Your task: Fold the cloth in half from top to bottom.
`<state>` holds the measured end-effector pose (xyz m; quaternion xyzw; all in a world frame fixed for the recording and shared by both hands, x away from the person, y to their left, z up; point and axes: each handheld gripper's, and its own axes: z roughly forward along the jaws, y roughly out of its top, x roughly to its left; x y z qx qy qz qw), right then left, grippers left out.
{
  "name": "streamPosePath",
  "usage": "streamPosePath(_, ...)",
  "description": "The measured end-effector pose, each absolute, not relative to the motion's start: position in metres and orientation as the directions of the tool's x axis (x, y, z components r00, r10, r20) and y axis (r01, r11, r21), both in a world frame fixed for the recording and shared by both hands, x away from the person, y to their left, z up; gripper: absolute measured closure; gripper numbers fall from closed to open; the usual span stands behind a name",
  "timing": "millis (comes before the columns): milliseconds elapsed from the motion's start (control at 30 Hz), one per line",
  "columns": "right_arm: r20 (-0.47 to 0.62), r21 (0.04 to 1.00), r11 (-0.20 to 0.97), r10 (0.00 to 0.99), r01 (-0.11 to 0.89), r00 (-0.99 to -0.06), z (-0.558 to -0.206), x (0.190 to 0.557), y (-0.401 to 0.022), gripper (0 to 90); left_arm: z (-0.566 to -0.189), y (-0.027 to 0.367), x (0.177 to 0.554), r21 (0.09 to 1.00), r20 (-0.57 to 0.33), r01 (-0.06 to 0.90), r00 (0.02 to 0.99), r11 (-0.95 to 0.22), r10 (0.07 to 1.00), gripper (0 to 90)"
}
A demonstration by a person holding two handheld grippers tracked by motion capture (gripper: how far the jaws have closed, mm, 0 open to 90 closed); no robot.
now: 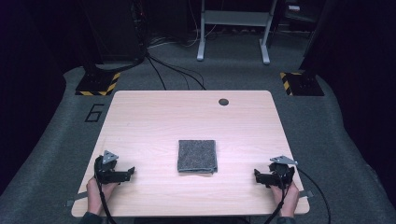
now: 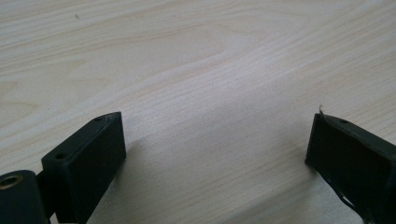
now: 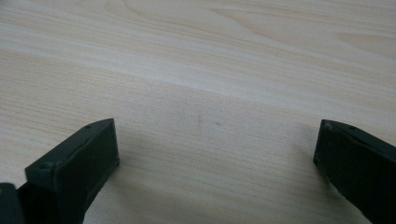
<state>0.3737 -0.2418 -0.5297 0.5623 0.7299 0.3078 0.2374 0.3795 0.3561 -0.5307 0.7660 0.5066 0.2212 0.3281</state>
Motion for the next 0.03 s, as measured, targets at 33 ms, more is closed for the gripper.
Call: streamPosePath(33,0.002,0.718,0.172,0.968,0.675,-0.25,-0.5298,0.374,-0.2412,0.0,-0.5306,0.3562,0.3796,0.725,0.007,0.632,0.39,-0.273,0.921,4.4)
